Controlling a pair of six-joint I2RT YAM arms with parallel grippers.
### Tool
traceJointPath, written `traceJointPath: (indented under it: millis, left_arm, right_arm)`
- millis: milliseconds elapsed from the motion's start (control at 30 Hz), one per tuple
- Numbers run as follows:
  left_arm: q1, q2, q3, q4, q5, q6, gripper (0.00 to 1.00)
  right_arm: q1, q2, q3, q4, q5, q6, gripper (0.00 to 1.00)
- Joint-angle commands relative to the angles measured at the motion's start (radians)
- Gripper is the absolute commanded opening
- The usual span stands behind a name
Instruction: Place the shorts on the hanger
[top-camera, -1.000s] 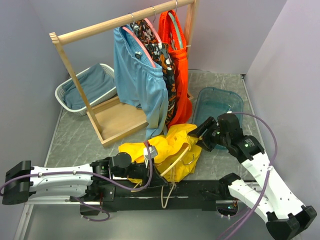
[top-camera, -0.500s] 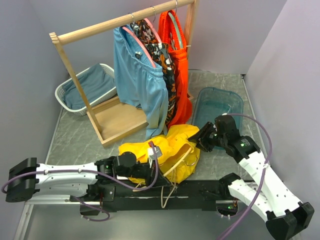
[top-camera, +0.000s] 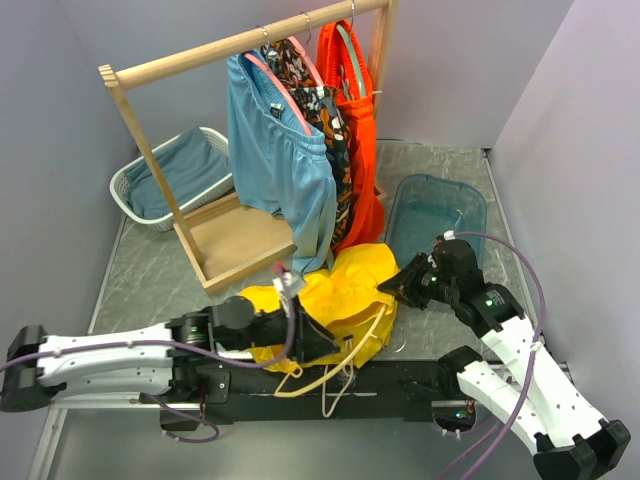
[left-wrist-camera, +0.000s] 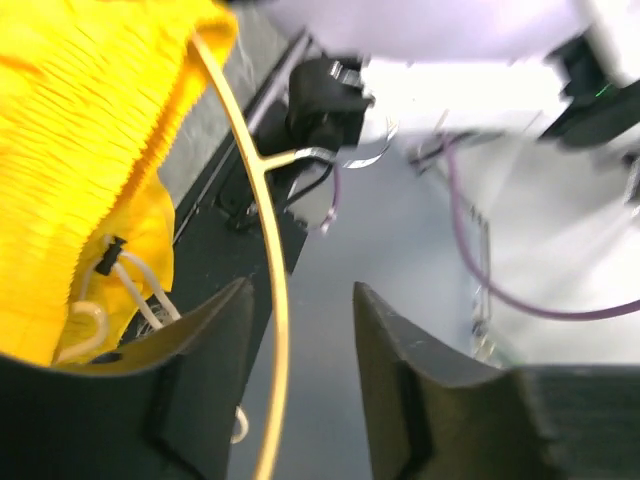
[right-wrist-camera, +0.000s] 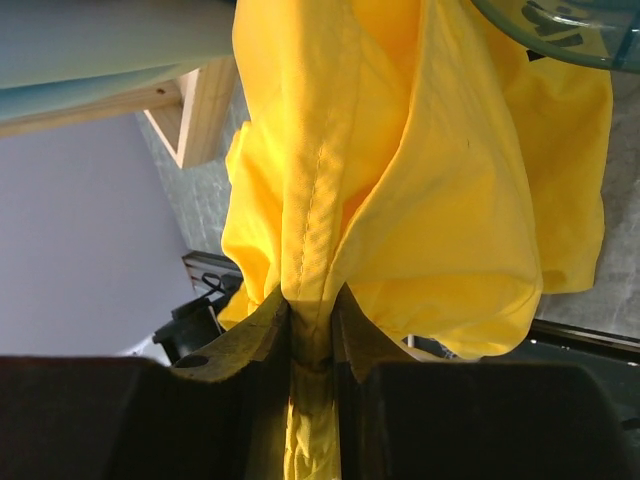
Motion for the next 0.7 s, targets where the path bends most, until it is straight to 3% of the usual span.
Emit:
traceJointPath:
  millis: [0,200,300,467,667]
  left_arm:
    - [0.000,-0.145,0.059,-0.186,-0.132,-0.122,0.52]
    - [0.000,-0.263,0.105,-0.651,-0.328,-0.295,0.46]
    - [0.000,-0.321,0.082,-0.777,-0.344,-0.355,0.46]
    - [-0.002,-0.368,0.081,-0.960,-0.376,-0.436,0.45]
    - [-0.003,-0.342,0.085,-1.003,-0.387,-0.464,0.47]
  right_arm:
    - [0.004,-0.033,0.001,0.060,-0.021,-0.026,0.00]
    - [0.004,-0.055,0.006,0.069,-0.013,-0.009,0.00]
    - [0.002,-0.064,0.001,0.086,-0.013,0.005,0.00]
    - [0.002,-0.058,0.012,0.087,0.006,0.006,0.00]
    - [0.004,-0.047,0.032,0.086,0.019,0.011,0.00]
